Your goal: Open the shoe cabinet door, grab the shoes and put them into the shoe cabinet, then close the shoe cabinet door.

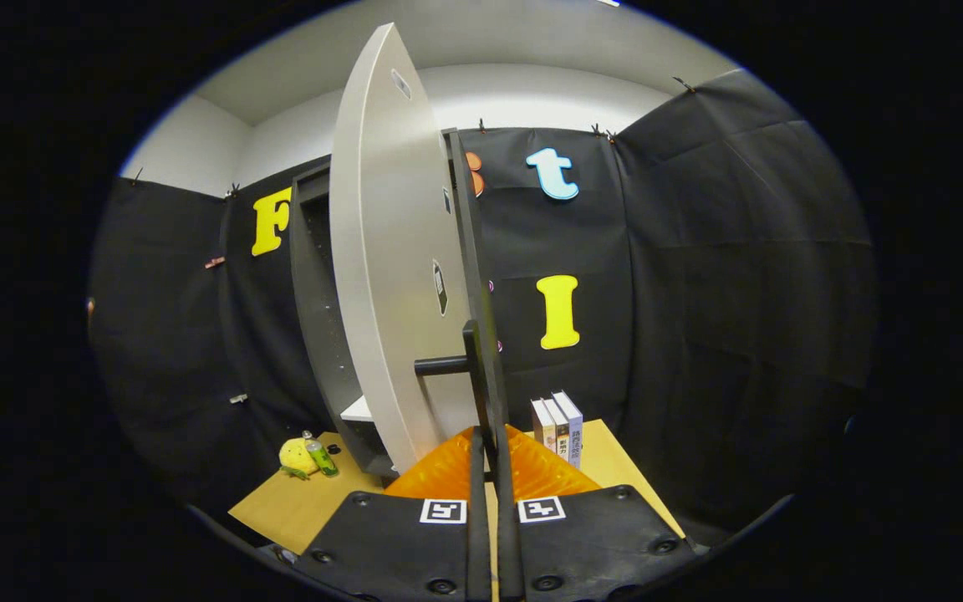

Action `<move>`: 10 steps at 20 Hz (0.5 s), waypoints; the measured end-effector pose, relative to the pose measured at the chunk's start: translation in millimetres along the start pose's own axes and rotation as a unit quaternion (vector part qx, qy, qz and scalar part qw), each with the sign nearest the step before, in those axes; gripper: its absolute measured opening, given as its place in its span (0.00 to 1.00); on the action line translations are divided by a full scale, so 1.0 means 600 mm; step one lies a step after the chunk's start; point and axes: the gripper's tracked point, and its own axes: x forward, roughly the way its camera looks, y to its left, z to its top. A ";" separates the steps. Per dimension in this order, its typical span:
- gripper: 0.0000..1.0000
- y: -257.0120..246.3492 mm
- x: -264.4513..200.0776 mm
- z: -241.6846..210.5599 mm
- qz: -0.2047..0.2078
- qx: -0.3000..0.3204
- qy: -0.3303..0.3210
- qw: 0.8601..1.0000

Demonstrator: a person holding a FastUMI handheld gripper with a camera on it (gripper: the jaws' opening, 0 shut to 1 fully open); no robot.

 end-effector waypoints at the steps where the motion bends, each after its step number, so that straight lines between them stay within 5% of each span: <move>1: 0.08 -0.003 0.003 0.000 -0.010 -0.007 -0.001 1.000; 10: 0.09 -0.004 -0.036 0.012 -0.064 -0.030 -0.033 0.997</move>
